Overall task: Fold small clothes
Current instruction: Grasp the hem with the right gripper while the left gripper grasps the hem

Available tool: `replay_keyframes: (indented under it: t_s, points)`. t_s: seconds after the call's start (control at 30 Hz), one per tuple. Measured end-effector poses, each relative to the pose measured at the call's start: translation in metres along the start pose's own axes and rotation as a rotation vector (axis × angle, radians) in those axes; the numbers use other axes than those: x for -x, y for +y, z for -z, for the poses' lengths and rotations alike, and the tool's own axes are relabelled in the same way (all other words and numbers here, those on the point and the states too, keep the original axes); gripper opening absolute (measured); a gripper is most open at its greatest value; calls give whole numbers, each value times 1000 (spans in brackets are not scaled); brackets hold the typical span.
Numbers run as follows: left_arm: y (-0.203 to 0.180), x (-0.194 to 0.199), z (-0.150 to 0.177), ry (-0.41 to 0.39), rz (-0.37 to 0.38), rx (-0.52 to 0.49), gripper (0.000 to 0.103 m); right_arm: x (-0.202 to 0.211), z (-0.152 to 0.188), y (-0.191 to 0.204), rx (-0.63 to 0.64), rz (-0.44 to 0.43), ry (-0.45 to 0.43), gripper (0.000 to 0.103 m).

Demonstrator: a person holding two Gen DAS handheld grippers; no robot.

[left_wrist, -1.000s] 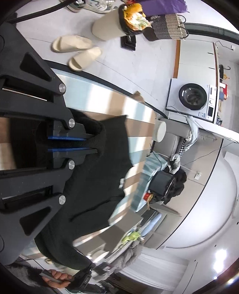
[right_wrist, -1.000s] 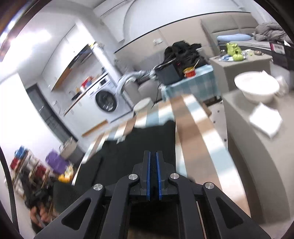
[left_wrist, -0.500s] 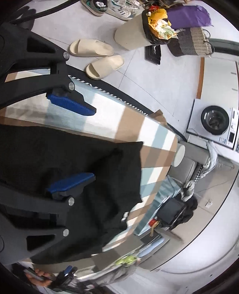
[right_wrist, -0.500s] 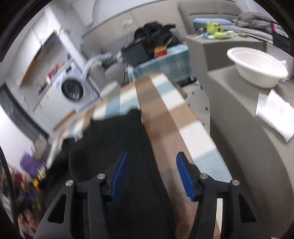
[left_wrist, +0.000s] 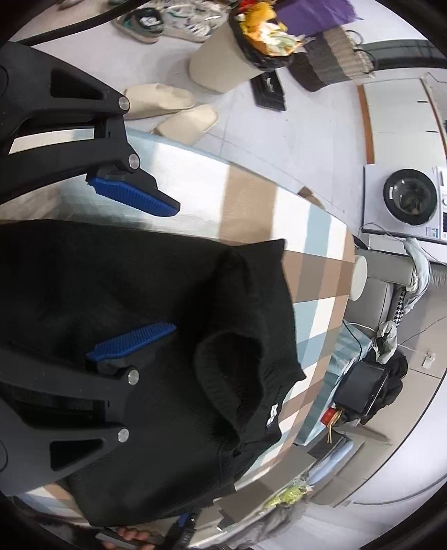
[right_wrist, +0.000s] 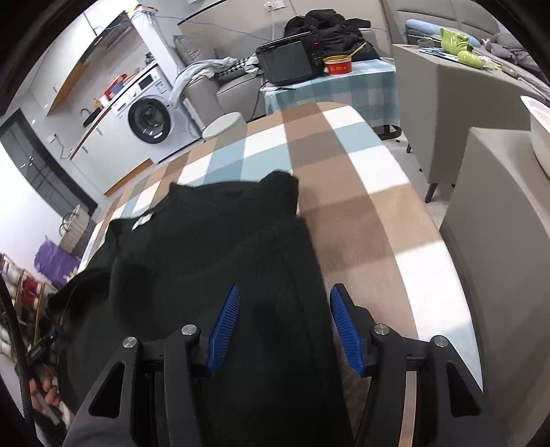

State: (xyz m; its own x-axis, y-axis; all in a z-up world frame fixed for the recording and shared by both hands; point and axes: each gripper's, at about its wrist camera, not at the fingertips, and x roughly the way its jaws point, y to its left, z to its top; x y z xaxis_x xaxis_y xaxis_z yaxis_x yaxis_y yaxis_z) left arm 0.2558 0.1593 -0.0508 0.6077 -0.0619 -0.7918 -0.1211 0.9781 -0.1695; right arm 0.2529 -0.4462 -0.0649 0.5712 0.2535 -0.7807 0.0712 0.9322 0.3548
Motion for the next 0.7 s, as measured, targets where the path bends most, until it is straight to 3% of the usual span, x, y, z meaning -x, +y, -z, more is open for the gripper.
replay_keyframes:
  t_s: [0.03,0.07,0.1,0.2,0.23,0.33,0.43,0.53,0.57,0.7]
  points:
    - [-2,-2,-6,-7,-5,-11,62,-2,-2,1,6,5,-5,55]
    - [-3,-5,-13,-12,-6,-25,62,-1,-4,5,30,11,-18,46]
    - [-6,-8,-18,-19,-12,-41,62,-2,-5,8,56,23,-27,30]
    - [-13,-21,-35,-21,-50,-98,62,6,-7,15,105,38,-86,9]
    - [-13,-25,-43,-34,-37,-96,62,13,-9,15,108,36,-125,7]
    - [-8,-28,-63,-82,-22,-32,62,22,-17,6,49,67,-184,7]
    - [-6,-37,-73,-86,-30,-25,62,17,-24,-5,1,43,-137,9]
    - [-11,-50,-74,-47,-11,-63,62,10,-24,-11,-15,13,-96,29]
    - [-17,-57,-74,-34,-13,-97,62,6,-23,-12,-26,-11,-84,41]
    - [-34,-76,-74,0,-24,-186,61,-10,-23,-10,-15,-11,-47,45]
